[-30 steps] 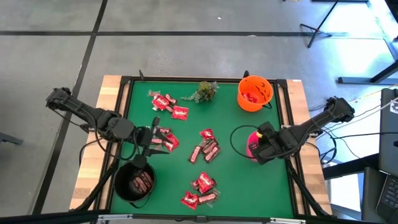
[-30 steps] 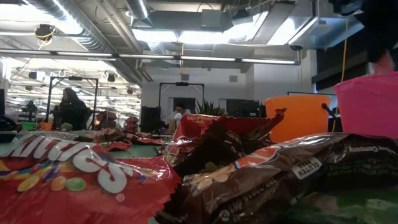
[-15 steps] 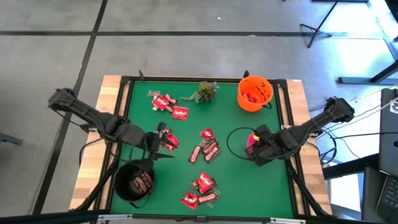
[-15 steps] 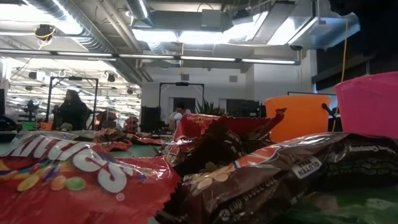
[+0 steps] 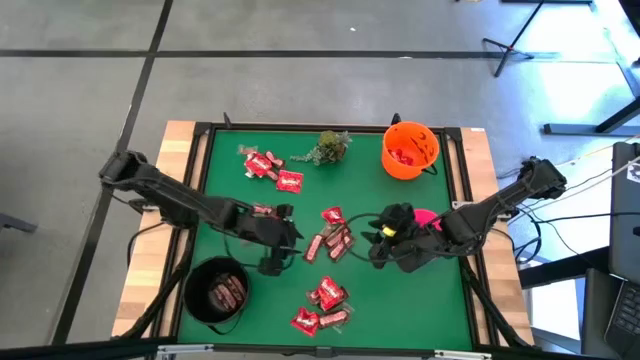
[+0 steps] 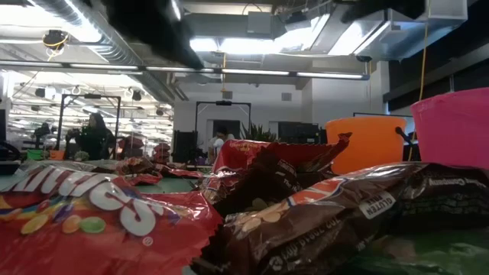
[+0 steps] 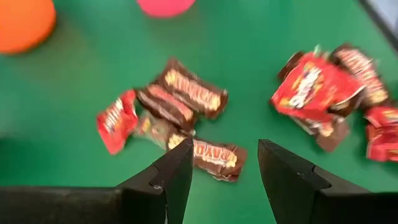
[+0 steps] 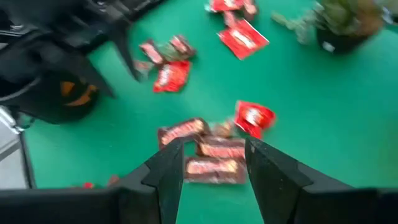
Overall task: Sort candy
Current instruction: Put the brown chocolate bar into the black bucket
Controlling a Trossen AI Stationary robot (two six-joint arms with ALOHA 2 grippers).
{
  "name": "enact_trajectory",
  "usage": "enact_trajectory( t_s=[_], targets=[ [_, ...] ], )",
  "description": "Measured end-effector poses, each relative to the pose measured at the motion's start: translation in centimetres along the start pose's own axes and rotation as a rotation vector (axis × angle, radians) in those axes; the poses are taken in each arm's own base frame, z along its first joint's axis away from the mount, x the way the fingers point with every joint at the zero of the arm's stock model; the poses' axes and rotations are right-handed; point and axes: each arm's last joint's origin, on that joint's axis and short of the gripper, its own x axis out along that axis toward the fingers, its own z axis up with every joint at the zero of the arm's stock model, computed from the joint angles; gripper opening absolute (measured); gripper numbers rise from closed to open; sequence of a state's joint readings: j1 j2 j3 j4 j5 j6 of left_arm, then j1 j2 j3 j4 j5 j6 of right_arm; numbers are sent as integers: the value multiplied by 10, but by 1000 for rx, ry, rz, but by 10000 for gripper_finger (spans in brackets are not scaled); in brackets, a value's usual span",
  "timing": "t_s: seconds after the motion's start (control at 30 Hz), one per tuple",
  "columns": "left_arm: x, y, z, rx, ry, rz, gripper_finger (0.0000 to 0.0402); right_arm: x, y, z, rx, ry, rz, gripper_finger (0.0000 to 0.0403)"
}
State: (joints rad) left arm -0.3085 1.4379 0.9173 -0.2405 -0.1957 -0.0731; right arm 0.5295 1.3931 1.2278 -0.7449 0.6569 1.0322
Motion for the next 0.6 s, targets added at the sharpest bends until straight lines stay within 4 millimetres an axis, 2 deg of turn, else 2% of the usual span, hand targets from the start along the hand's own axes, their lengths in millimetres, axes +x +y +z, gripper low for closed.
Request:
enact_trajectory(
  t_s=[0.17, 0.3, 0.47, 0.6],
  targets=[
    [40, 5, -14, -88, 91, 6, 170, 11, 6, -6, -27, 0, -11, 166],
    [64, 15, -25, -149, 147, 45, 170, 17, 9, -11, -42, 27, -17, 166],
    [80, 29, -30, -261, 156, 47, 183, 20, 10, -13, -47, 37, -19, 166],
    [84, 37, -29, -335, 138, 6, 200, 20, 10, -13, -45, 35, -18, 166]
  ],
)
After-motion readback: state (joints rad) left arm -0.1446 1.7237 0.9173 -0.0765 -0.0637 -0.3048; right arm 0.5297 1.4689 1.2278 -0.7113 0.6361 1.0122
